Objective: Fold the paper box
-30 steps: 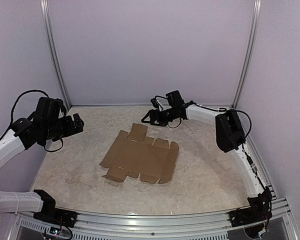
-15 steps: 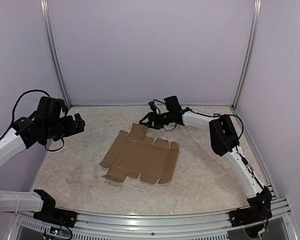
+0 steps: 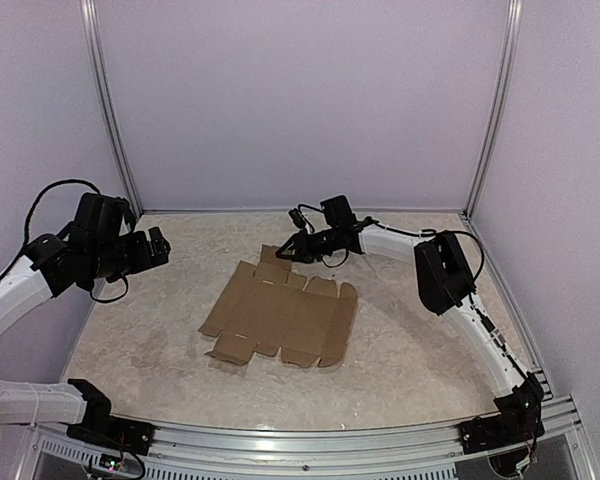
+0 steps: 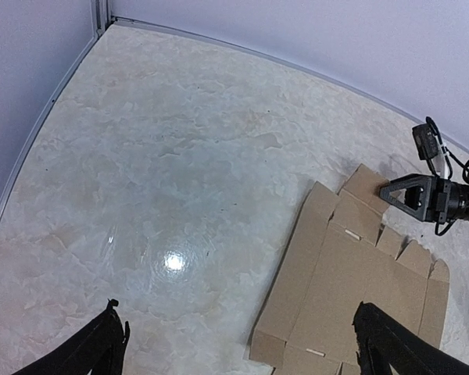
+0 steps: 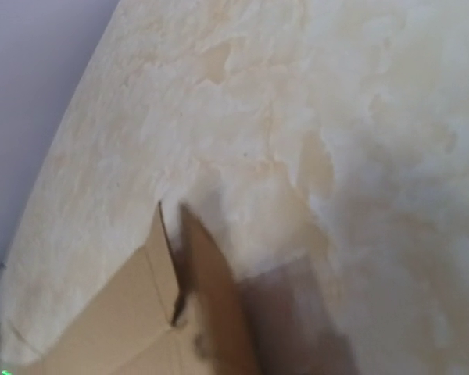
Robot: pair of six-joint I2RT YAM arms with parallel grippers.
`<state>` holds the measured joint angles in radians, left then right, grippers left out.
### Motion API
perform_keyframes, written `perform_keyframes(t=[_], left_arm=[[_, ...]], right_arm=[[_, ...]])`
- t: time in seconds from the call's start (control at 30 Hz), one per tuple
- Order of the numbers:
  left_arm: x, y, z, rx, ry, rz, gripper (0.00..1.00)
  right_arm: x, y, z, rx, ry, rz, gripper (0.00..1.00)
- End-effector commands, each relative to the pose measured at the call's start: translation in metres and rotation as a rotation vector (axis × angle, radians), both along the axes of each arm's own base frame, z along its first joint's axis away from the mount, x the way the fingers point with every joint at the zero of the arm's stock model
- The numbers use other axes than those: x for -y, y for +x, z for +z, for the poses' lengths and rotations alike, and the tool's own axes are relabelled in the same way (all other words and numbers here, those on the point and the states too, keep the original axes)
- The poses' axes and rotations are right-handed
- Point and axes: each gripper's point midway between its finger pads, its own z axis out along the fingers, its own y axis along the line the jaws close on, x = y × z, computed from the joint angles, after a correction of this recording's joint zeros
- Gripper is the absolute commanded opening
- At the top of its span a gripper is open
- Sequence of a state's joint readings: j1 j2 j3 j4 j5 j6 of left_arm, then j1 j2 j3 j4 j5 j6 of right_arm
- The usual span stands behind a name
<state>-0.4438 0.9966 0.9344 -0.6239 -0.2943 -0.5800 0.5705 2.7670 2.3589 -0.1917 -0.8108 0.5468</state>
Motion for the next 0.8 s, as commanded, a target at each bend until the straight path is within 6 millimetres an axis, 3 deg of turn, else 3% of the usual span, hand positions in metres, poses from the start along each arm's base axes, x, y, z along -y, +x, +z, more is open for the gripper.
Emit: perform_keyframes(t=[0.0, 0.13, 0.3, 0.43, 0.6, 0.77], left_arm=[[-0.002, -0.001, 0.006, 0.007, -0.016, 0.008, 0.99], [-0.003, -0.003, 0.007, 0.012, -0.020, 0.011, 0.99], [-0.002, -0.004, 0.010, 0.025, -0.029, 0.006, 0.99], [0.000, -0.004, 0.011, 0.028, -0.028, -0.001, 0.99], [0.004, -0.001, 0.012, 0.030, -0.025, -0.015, 0.99], [0.013, 0.002, 0.010, 0.028, -0.021, -0.043, 0.99]], right_arm=[[-0.001, -0.012, -0.019, -0.011, -0.047, 0.022, 0.21], [0.003, -0.014, -0.012, 0.009, -0.066, 0.016, 0.00], [0.014, -0.017, -0.001, 0.036, -0.093, -0.033, 0.00], [0.034, -0.023, 0.003, 0.048, -0.131, -0.128, 0.00], [0.066, -0.030, 0.018, 0.063, -0.162, -0.297, 0.00], [0.110, -0.038, 0.020, 0.011, -0.215, -0.526, 0.00]])
